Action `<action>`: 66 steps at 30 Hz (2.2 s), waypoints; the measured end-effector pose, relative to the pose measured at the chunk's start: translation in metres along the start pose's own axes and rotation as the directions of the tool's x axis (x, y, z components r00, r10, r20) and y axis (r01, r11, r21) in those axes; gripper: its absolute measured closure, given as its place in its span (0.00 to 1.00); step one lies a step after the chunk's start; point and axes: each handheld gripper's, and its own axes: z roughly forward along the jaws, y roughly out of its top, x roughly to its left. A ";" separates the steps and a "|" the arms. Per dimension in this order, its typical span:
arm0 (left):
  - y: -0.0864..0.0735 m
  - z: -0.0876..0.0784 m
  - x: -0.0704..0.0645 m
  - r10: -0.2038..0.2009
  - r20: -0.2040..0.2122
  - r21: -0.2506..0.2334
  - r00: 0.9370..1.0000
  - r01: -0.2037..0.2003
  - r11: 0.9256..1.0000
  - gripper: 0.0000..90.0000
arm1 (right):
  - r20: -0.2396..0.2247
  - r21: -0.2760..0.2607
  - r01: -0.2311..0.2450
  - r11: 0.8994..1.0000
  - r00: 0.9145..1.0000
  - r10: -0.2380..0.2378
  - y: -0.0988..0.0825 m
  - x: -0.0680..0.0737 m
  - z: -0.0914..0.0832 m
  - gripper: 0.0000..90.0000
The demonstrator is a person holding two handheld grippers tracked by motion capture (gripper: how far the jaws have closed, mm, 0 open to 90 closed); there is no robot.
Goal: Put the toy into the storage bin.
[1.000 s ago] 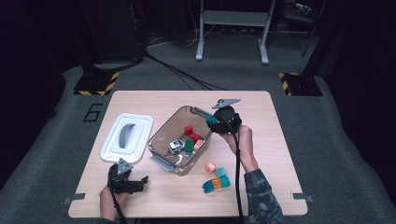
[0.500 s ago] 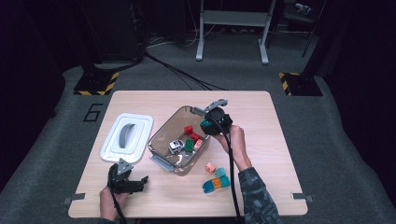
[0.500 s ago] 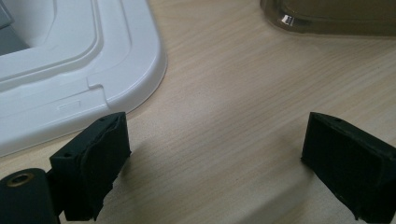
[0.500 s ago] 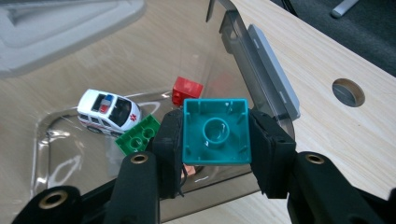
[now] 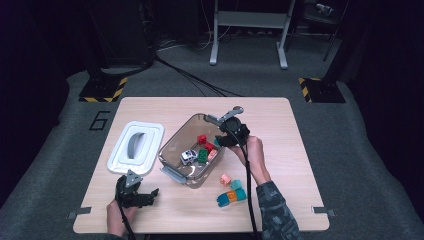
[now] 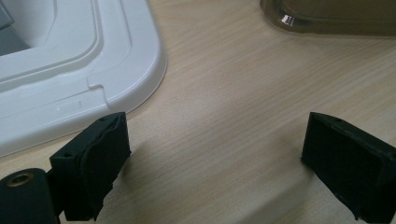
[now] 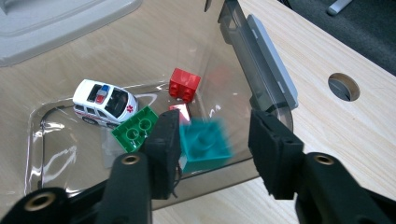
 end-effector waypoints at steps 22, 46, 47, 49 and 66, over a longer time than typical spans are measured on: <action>0.000 0.000 0.000 -0.002 0.006 0.004 1.000 0.002 1.000 0.08 | -0.051 -0.055 -0.037 0.998 0.998 0.034 -0.035 0.005 -0.031 0.17; 0.000 0.000 -0.001 -0.008 0.000 -0.005 1.000 0.008 1.000 0.08 | -0.164 0.100 -0.057 0.993 0.984 0.073 -0.106 0.026 0.008 0.00; 0.000 0.000 0.000 -0.006 0.005 0.000 1.000 0.006 1.000 0.08 | -0.162 0.105 -0.058 0.993 0.984 0.074 -0.108 0.027 0.010 0.00; 0.000 0.000 -0.001 -0.010 0.003 -0.002 1.000 0.010 1.000 0.08 | -0.165 0.114 -0.059 0.992 0.983 0.077 -0.110 0.028 0.014 0.00; 0.000 0.000 -0.001 -0.009 0.003 -0.002 1.000 0.009 1.000 0.08 | -0.146 0.155 -0.039 0.987 0.987 0.062 -0.117 0.036 0.025 0.67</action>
